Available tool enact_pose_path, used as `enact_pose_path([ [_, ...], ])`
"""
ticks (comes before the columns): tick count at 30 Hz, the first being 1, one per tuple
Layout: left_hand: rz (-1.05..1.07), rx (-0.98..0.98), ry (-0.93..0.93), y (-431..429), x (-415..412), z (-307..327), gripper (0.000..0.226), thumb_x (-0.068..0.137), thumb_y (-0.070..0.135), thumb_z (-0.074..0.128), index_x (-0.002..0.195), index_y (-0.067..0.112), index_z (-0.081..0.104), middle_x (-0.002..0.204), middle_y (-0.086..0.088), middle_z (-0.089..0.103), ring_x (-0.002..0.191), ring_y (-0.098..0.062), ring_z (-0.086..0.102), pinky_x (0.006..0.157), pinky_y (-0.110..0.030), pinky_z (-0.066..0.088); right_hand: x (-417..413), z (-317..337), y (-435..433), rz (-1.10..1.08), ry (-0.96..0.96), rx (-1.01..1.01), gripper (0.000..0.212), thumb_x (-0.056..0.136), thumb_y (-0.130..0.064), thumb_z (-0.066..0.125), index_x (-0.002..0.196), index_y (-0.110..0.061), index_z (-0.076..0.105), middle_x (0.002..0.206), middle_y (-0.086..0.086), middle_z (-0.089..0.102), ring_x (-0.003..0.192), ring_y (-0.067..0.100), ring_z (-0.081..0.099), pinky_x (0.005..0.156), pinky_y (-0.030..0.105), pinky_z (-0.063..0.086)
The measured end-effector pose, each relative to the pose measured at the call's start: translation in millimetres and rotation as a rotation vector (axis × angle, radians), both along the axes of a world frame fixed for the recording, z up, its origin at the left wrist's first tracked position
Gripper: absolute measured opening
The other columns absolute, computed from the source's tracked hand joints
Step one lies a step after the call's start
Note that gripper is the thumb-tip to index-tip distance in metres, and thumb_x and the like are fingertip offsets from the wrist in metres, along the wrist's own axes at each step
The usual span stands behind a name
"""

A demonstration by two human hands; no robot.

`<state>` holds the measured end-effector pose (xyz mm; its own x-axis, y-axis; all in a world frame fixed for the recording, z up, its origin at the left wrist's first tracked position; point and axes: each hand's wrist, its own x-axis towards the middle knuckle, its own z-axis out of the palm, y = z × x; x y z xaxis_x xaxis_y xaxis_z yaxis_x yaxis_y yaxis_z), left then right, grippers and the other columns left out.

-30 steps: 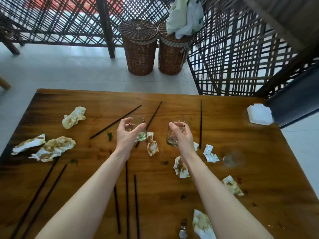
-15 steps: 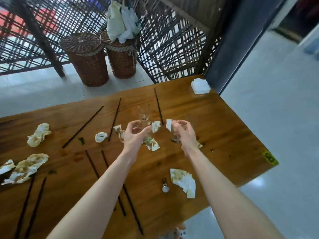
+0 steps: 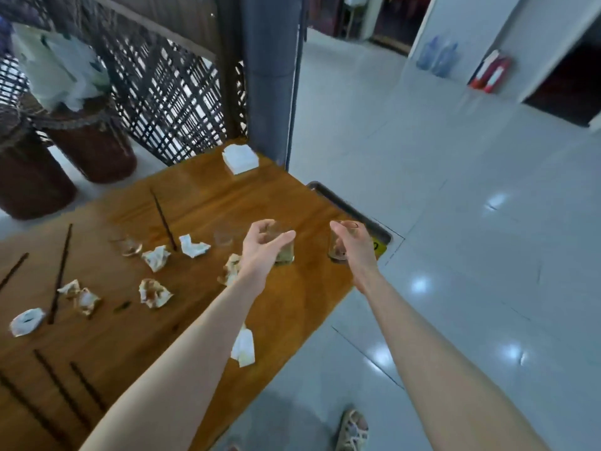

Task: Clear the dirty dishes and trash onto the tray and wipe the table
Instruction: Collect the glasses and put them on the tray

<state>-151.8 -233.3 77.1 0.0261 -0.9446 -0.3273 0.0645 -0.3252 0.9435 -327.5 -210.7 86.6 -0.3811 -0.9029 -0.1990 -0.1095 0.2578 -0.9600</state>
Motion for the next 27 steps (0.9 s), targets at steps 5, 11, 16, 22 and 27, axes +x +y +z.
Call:
enact_pose_path([
  [5, -0.073, -0.027, 0.037, -8, -117, 9, 0.043, 0.077, 0.035, 0.079, 0.107, 0.039, 0.05, 0.105, 0.007, 0.058, 0.098, -0.016, 0.059, 0.074, -0.025, 0.054, -114, 11, 5, -0.072, -0.076, -0.018, 0.029, 0.076, -0.046, 0.07, 0.094, -0.026, 0.058, 0.085, -0.003, 0.058, 0.075, 0.009, 0.057, 0.047, 0.012, 0.044],
  [11, -0.141, -0.014, 0.073, -14, -227, 14, 0.047, 0.079, 0.026, 0.078, 0.118, 0.027, 0.051, 0.11, -0.002, 0.059, 0.103, -0.022, 0.06, 0.089, -0.038, 0.055, -225, 11, 1, -0.094, -0.073, 0.011, 0.035, 0.067, -0.049, 0.071, 0.09, -0.027, 0.056, 0.085, 0.001, 0.059, 0.069, 0.011, 0.057, 0.057, 0.023, 0.051],
  [16, -0.146, 0.018, 0.073, -29, -293, 6, 0.041, 0.081, 0.02, 0.076, 0.114, 0.025, 0.051, 0.1, 0.003, 0.06, 0.093, -0.017, 0.061, 0.084, -0.033, 0.056, -287, -3, -20, -0.113, -0.086, 0.048, 0.045, 0.056, -0.057, 0.068, 0.089, -0.028, 0.058, 0.088, -0.002, 0.06, 0.076, 0.013, 0.058, 0.067, 0.028, 0.05],
  [22, -0.127, 0.032, 0.041, -90, -344, -19, 0.042, 0.082, 0.022, 0.075, 0.116, 0.024, 0.052, 0.098, 0.001, 0.059, 0.094, -0.02, 0.06, 0.069, -0.024, 0.054, -338, -30, -84, -0.08, -0.135, 0.087, 0.045, 0.064, -0.05, 0.07, 0.097, -0.022, 0.058, 0.085, -0.001, 0.056, 0.07, 0.013, 0.054, 0.066, 0.028, 0.047],
  [27, -0.073, 0.082, 0.047, -164, -373, -44, 0.046, 0.081, 0.025, 0.075, 0.121, 0.025, 0.052, 0.102, 0.001, 0.06, 0.098, -0.023, 0.059, 0.062, -0.022, 0.047, -369, -50, -173, -0.022, -0.115, 0.128, 0.048, 0.065, -0.05, 0.07, 0.101, -0.021, 0.058, 0.087, 0.0, 0.055, 0.066, 0.011, 0.055, 0.064, 0.026, 0.049],
])
